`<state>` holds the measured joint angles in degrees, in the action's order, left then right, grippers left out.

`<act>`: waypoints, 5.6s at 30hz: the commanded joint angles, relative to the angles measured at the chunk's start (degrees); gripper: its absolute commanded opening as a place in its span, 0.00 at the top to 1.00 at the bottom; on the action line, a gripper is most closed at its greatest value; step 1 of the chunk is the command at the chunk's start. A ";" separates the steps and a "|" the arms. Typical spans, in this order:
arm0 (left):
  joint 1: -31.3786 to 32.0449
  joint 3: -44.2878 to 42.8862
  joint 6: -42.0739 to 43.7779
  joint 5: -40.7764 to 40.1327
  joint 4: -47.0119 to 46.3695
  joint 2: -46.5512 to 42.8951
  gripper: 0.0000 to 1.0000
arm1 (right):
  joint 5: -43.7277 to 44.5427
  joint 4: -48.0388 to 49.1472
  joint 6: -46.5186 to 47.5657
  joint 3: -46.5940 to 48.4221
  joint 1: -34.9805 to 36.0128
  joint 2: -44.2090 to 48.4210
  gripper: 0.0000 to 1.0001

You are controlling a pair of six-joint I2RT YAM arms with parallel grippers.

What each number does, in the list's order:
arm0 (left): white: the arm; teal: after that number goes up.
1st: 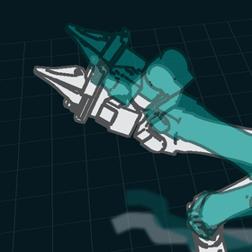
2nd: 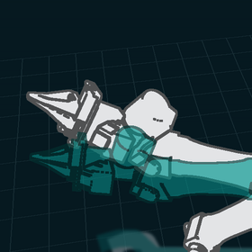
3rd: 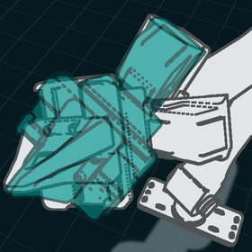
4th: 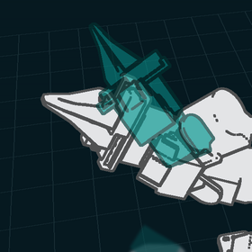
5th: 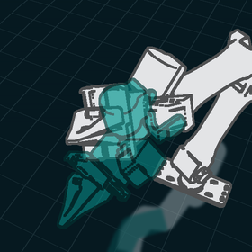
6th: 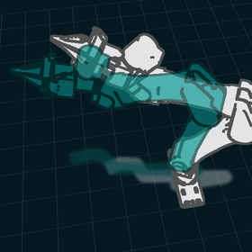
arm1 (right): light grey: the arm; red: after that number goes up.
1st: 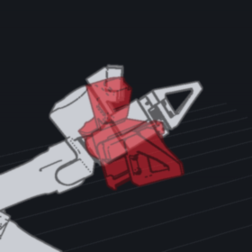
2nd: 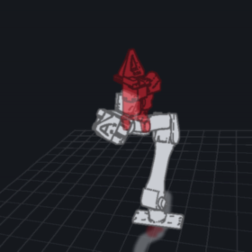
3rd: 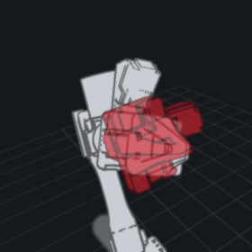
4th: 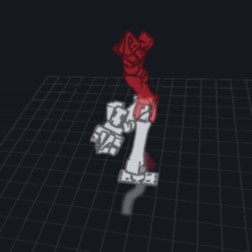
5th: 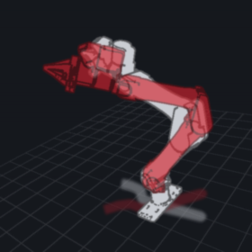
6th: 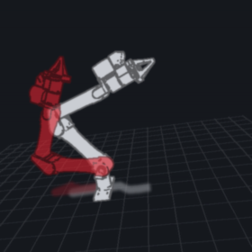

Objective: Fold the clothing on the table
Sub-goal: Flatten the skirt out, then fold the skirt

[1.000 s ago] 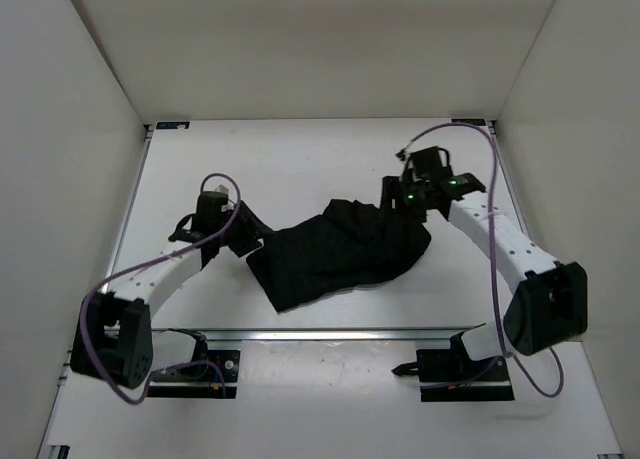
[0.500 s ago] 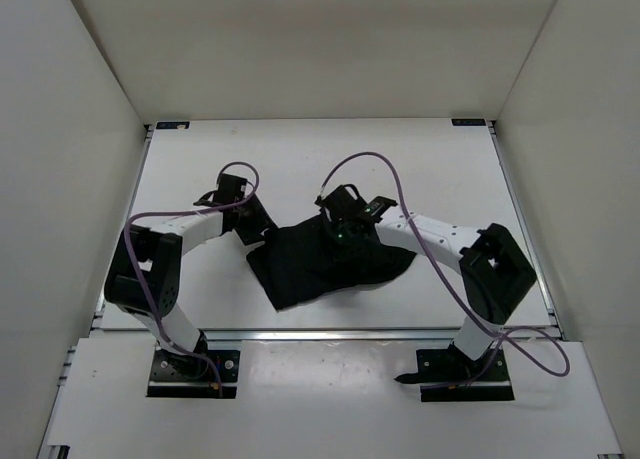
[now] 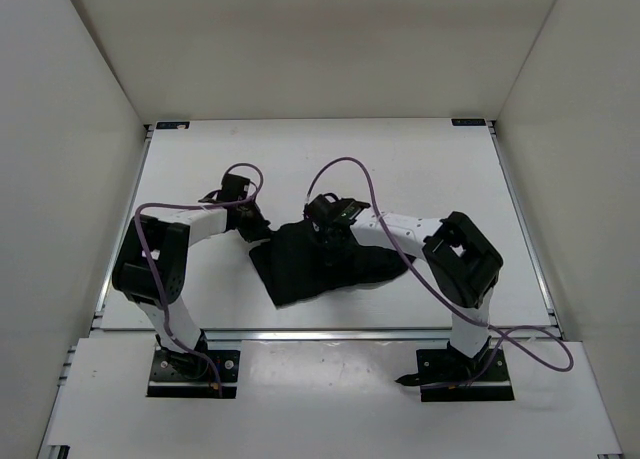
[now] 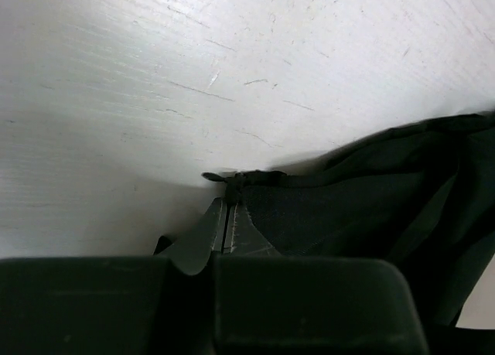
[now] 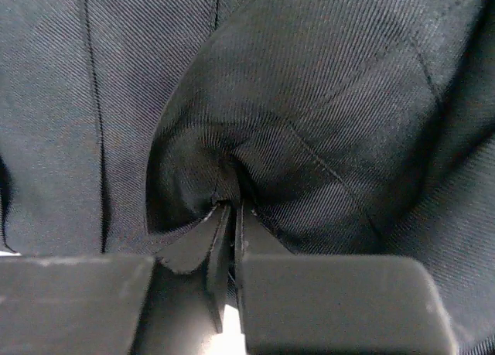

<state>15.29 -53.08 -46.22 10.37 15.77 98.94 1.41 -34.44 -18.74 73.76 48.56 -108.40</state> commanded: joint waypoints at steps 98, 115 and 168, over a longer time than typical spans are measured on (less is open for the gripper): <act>-9.31 -27.09 -3.08 24.51 1.31 7.75 0.54 | -19.51 -13.39 -4.45 19.16 -46.97 4.85 0.54; -7.65 -8.62 0.87 5.90 0.84 6.78 0.44 | -18.99 13.42 -22.29 -28.22 -44.16 23.24 0.52; -0.87 22.05 -8.80 13.88 -19.89 -10.16 0.68 | -10.81 -10.91 -0.33 39.88 -0.91 -18.52 0.93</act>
<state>15.07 -32.93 -55.64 23.92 -6.59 91.35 -9.93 -44.77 -20.97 109.69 46.98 -128.55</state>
